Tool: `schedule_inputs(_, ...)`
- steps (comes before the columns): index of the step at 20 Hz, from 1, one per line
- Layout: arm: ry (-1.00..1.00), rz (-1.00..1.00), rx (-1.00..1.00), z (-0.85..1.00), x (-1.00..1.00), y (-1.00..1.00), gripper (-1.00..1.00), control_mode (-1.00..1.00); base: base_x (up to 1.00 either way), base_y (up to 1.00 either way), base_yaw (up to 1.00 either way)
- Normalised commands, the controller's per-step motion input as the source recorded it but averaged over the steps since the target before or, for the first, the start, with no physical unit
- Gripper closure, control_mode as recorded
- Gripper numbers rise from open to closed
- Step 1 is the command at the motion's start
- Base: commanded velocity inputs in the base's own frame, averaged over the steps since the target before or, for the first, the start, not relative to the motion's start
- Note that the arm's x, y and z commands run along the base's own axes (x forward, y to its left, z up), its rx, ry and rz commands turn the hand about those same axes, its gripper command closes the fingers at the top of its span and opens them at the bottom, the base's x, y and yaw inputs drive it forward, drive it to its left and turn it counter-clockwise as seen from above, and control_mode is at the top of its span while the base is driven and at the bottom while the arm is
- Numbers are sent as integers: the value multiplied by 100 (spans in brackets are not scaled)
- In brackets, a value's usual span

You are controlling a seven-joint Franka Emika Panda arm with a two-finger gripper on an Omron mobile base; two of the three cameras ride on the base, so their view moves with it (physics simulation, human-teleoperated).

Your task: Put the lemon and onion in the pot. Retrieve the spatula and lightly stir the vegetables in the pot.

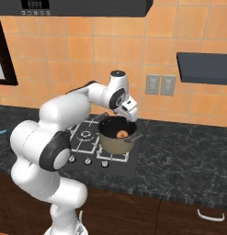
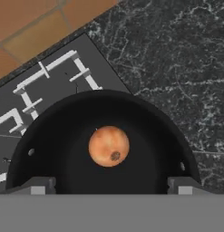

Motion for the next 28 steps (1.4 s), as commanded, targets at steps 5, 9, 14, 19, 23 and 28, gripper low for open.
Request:
schedule_inputs(5, 0, 19, -2, 29, -78, 86, -100, -100, 0, 0, 0)
schedule_inputs(9, 7, 31, -1, 10, -54, 100, -100, -100, 0, 0, 0)
schedule_inputs(14, 19, 28, 0, 30, -40, 100, -100, -100, 0, 0, 0)
schedule_inputs(19, 15, 30, 0, 12, -43, 100, -100, -100, 0, 0, 0)
schedule_inputs(23, 11, 42, 0, -13, -26, 100, -100, -100, 0, 0, 0)
schedule_inputs(28, 13, 47, 2, -29, -3, 100, -100, -100, 0, 0, 0)
